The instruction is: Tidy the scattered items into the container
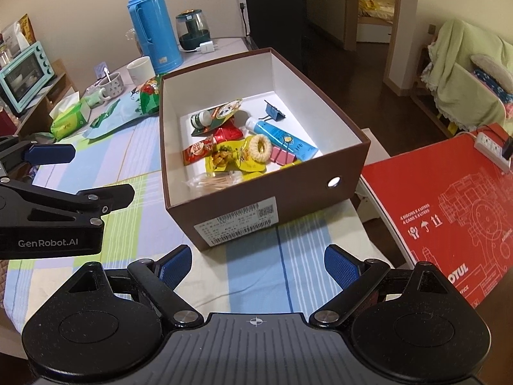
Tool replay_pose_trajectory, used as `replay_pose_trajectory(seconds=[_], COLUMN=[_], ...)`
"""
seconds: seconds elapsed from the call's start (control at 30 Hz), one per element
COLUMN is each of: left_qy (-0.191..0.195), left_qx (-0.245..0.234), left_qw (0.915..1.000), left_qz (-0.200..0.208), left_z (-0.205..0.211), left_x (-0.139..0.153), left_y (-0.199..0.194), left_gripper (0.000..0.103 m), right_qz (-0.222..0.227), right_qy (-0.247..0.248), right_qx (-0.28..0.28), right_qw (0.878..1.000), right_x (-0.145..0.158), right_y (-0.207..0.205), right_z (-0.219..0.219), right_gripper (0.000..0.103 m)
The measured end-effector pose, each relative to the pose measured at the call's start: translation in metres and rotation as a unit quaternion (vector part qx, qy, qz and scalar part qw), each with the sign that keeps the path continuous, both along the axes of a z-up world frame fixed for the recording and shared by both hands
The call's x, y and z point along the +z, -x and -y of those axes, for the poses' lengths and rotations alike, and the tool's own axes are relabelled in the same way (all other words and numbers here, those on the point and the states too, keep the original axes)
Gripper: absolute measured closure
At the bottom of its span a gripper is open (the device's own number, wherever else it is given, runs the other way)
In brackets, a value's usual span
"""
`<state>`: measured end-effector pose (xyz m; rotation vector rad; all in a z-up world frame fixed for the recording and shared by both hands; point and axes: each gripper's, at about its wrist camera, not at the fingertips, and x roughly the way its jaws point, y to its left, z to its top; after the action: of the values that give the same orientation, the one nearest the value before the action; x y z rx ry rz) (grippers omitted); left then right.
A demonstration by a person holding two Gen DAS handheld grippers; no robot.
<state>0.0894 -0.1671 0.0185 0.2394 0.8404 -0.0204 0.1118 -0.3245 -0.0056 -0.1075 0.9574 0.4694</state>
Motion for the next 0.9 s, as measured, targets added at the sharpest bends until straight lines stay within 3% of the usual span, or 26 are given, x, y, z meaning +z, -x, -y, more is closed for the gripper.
replay_pose_trajectory(seconds=[0.9], left_qy=[0.006], left_qx=[-0.015], left_qw=[0.9998], left_qz=[-0.008], left_z=[-0.021], left_x=[-0.016], left_y=[0.019], left_gripper=[0.016], right_qz=[-0.008], right_qy=[0.008], right_qx=[-0.015], right_qw=[1.000], right_x=[-0.012], right_y=[0.011], right_z=[-0.016], right_gripper=[0.011])
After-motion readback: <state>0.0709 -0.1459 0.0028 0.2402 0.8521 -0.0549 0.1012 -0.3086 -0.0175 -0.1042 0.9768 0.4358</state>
